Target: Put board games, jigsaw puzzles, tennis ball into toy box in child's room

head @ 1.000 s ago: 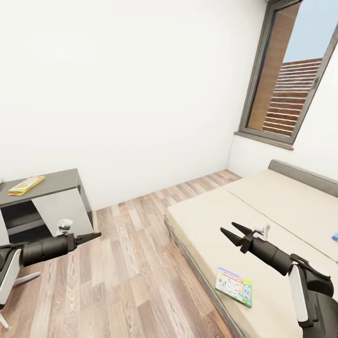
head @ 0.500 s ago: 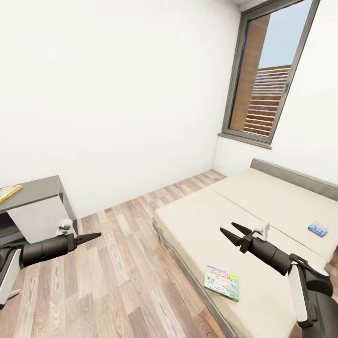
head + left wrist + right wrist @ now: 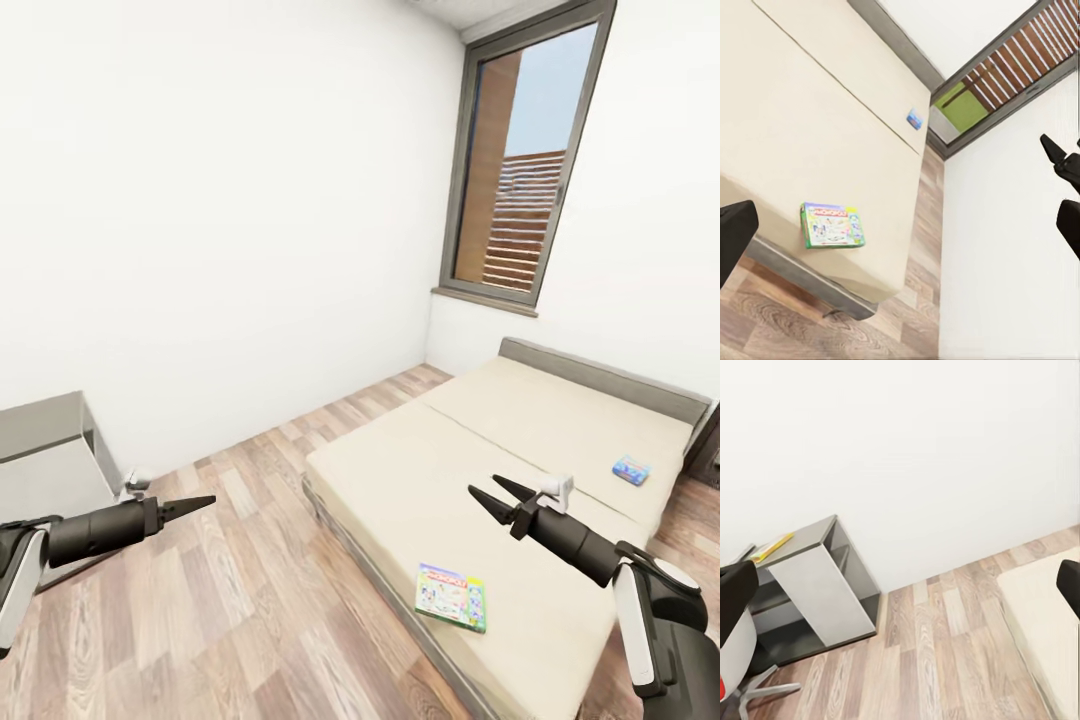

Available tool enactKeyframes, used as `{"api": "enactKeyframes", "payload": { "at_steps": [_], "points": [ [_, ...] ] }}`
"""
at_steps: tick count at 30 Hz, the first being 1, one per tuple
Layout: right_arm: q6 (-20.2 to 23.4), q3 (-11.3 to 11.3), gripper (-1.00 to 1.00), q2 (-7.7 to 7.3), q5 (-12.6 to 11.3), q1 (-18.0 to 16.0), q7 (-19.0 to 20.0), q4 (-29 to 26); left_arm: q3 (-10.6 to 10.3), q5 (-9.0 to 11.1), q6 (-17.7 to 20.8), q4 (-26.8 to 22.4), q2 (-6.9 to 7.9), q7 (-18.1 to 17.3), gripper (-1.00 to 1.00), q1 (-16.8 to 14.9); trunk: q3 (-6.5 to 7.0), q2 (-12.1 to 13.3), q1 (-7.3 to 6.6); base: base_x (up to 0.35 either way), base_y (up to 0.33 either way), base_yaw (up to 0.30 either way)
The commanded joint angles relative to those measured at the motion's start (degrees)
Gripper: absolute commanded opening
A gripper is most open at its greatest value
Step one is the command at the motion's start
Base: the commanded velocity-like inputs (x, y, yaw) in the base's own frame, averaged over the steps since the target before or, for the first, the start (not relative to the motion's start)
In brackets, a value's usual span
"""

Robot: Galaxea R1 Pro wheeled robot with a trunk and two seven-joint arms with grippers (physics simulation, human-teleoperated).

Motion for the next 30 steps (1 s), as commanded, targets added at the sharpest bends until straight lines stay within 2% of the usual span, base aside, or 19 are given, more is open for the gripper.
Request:
{"api": "enactKeyframes", "payload": {
  "at_steps": [1,7,21,30],
  "points": [
    [0.47,-0.03,1.00,0.01,-0.27,-0.08,0.12,0.04,0.04,0.07,0.32,0.00,0.02,-0.13,1.00,-0.04,-0.06,-0.13,0.04,0.000,0.172,-0.211],
    [0.47,-0.03,1.00,0.01,-0.21,-0.06,0.12,0.17,0.04,0.07,0.32,0.01,0.02,-0.13,1.00,-0.04,0.35,-0.13,0.04,0.000,0.112,-0.211],
    [0.40,-0.03,1.00,0.01,-0.28,-0.10,0.12,0.54,0.01,0.02,0.32,0.05,0.02,-0.13,1.00,-0.04,1.30,-0.13,0.04,0.000,0.008,-0.208],
    [0.47,0.01,1.00,0.01,-0.68,-0.07,0.12,0.47,-0.11,0.06,0.32,0.08,0.02,-0.13,1.00,-0.04,1.44,-0.13,0.04,0.000,0.000,-0.048]
  ]
}}
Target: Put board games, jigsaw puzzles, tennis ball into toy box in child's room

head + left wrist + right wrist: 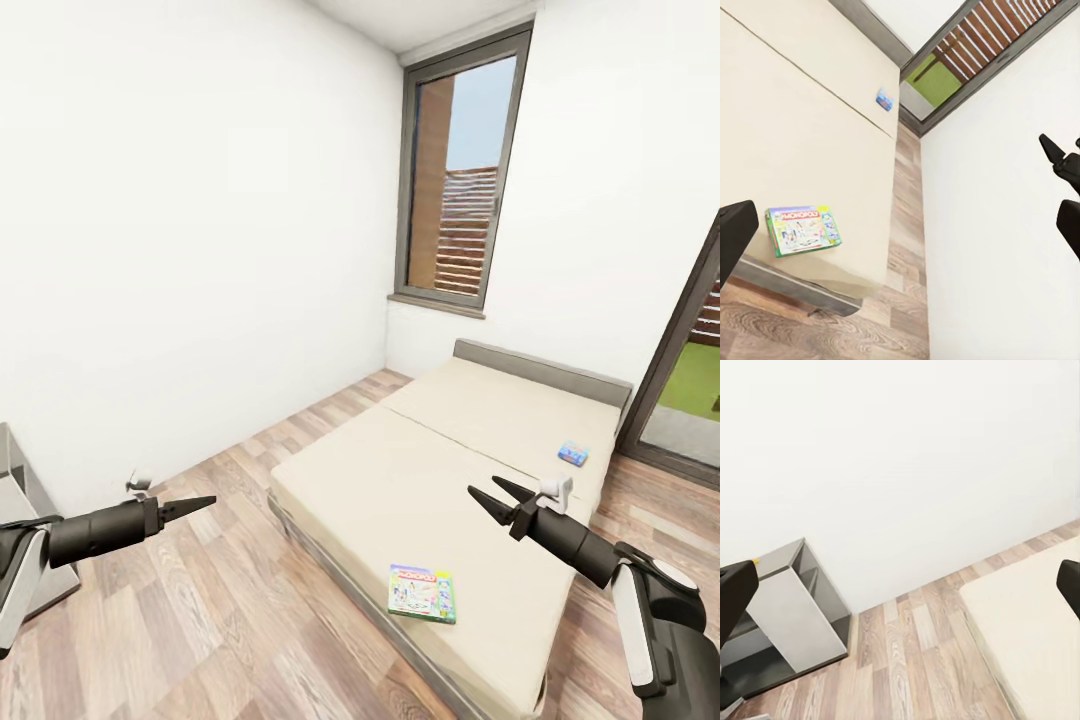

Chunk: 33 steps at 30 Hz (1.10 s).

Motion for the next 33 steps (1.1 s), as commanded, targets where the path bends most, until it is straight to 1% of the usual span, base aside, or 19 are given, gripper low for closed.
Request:
{"api": "enactKeyframes", "payload": {
  "at_steps": [1,6,15,18,20,22,24,26,30,33],
  "points": [
    [0.58,-0.02,1.00,0.00,-0.27,-0.06,0.10,0.00,0.01,0.06,0.33,0.00,0.03,-0.12,1.00,-0.05,-0.13,-0.13,0.04,0.000,0.000,-0.092],
    [0.88,0.00,1.00,0.00,-0.11,-0.07,0.04,0.05,0.04,0.06,0.33,0.00,0.08,-0.16,1.00,-0.05,-0.13,-0.13,0.04,0.000,0.000,-0.197],
    [1.41,-0.19,1.00,-0.02,-0.70,-0.11,-0.14,-0.01,0.08,0.14,0.25,0.00,0.23,-0.28,1.00,-0.05,-0.13,-0.13,0.04,0.000,0.006,-0.271],
    [2.58,-0.18,1.00,-0.01,-0.82,-0.10,-0.08,0.02,0.08,0.15,0.25,0.00,0.29,-0.29,1.00,-0.05,-0.13,-0.13,0.04,0.000,0.114,-0.280],
    [3.14,-0.19,1.00,0.10,-1.03,-0.10,0.01,0.27,0.07,0.15,0.24,0.00,0.31,-0.30,1.00,-0.05,-0.13,-0.13,0.04,0.000,0.175,-0.280],
    [3.29,-0.22,1.00,0.50,-1.66,-0.10,0.09,1.16,0.03,0.15,0.24,0.02,0.29,-0.27,1.00,-0.05,-0.13,-0.13,0.04,0.000,0.159,-0.280],
    [3.42,-0.35,1.00,1.24,-2.61,-0.11,0.05,3.02,0.01,0.15,0.24,0.06,0.28,-0.23,1.00,-0.05,-0.13,-0.13,0.04,0.000,0.077,-0.281],
    [3.53,-0.48,1.00,1.52,-2.91,-0.11,-0.02,3.96,0.01,0.15,0.24,0.08,0.28,-0.22,1.00,-0.05,-0.13,-0.13,0.04,0.000,0.039,-0.281],
    [3.68,-0.89,1.00,1.24,-3.32,-0.12,0.07,4.97,0.00,0.15,0.24,0.09,0.27,-0.22,1.00,-0.05,-0.13,-0.13,0.04,0.000,0.015,-0.281],
    [3.71,-0.94,1.00,1.55,-3.38,-0.10,0.01,5.18,0.00,0.15,0.24,0.09,0.29,-0.21,1.00,-0.05,-0.13,-0.13,0.04,0.000,0.006,-0.281]
  ]
}}
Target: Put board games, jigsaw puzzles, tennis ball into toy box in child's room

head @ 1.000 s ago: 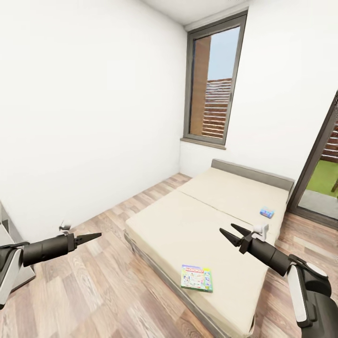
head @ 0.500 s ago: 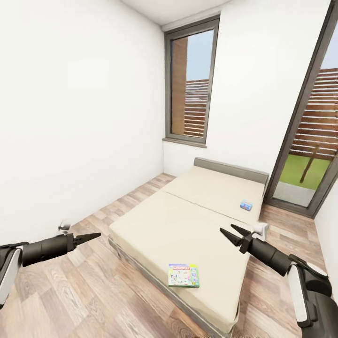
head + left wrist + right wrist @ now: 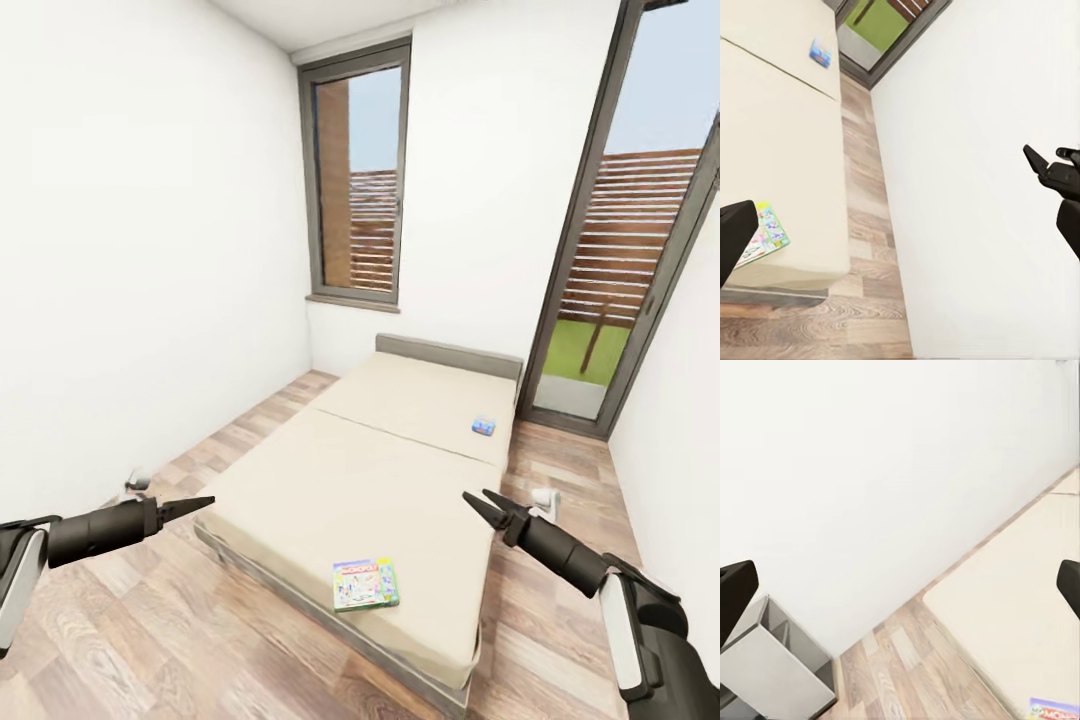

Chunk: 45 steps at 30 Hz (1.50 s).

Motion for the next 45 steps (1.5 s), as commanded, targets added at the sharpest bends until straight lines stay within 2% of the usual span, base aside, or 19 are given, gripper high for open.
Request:
{"api": "enactKeyframes", "payload": {
  "at_steps": [1,13,32,45],
  "points": [
    [0.44,-0.07,1.00,0.10,-0.21,-0.08,0.11,0.03,0.05,0.08,0.33,-0.02,0.04,-0.12,1.00,-0.03,-0.14,-0.13,0.04,0.000,0.021,-0.281],
    [0.45,0.02,1.00,0.38,-0.17,-0.09,-0.02,0.09,0.12,0.07,0.33,-0.02,-0.01,-0.11,1.00,-0.03,-0.14,-0.13,0.04,0.000,0.150,-0.281],
    [0.45,0.25,1.00,0.42,-0.15,-0.09,-0.03,0.02,0.12,0.08,0.33,-0.02,-0.08,-0.12,1.00,-0.03,-0.07,-0.13,0.04,0.000,0.007,-0.281],
    [-0.05,0.47,1.00,0.42,-0.14,-0.08,0.09,-0.49,0.09,0.08,0.33,-0.02,-0.08,-0.12,1.00,-0.03,0.69,-0.13,0.04,0.000,0.004,-0.230]
  ]
}}
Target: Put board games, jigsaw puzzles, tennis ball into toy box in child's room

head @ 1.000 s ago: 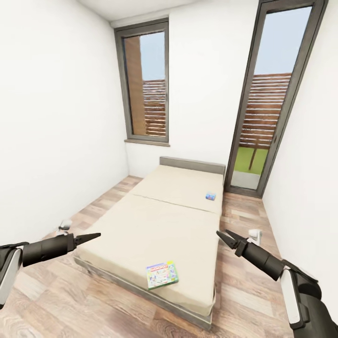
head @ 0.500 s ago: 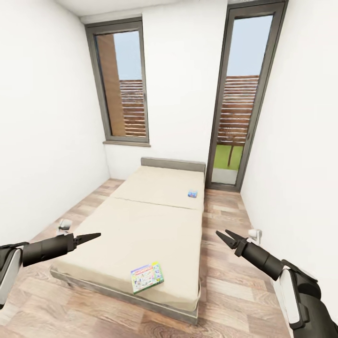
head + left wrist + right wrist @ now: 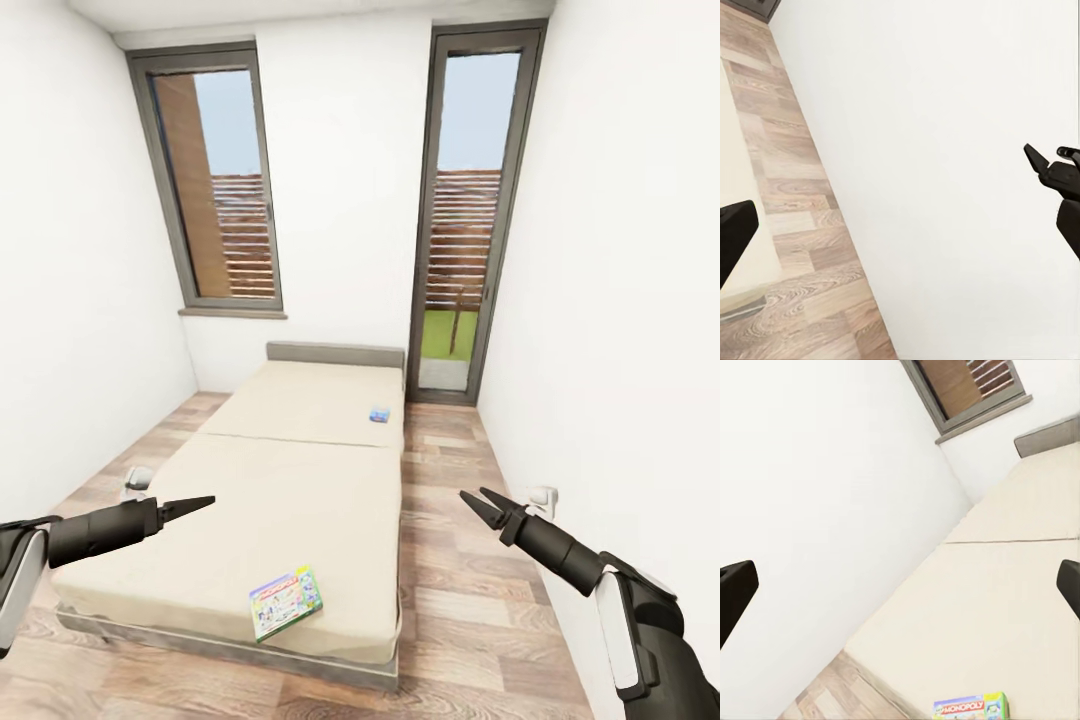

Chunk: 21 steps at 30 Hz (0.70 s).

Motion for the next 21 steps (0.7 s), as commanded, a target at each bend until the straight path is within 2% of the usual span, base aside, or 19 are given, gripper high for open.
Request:
{"api": "enactKeyframes", "payload": {
  "at_steps": [1,7,15,21],
  "points": [
    [0.44,-0.12,1.00,0.04,-0.17,-0.08,0.19,-0.01,0.01,0.07,0.32,0.00,-0.01,-0.12,1.00,-0.04,-0.05,-0.12,0.04,0.000,0.086,-0.183],
    [0.43,-0.15,1.00,0.05,-0.17,-0.09,0.06,-0.03,-0.01,0.06,0.32,0.00,0.00,-0.14,1.00,-0.04,0.29,-0.12,0.04,0.000,0.177,-0.130],
    [0.43,-0.07,1.00,0.06,-0.17,-0.05,0.08,-0.11,-0.03,0.07,0.32,0.00,0.02,-0.12,1.00,-0.04,0.48,-0.12,0.04,0.000,0.045,-0.028],
    [0.56,-0.06,1.00,0.06,-0.17,-0.07,0.05,-0.10,0.00,0.07,0.33,0.00,0.00,-0.12,1.00,-0.04,0.91,-0.12,0.04,0.000,0.135,-0.138]
  ]
}}
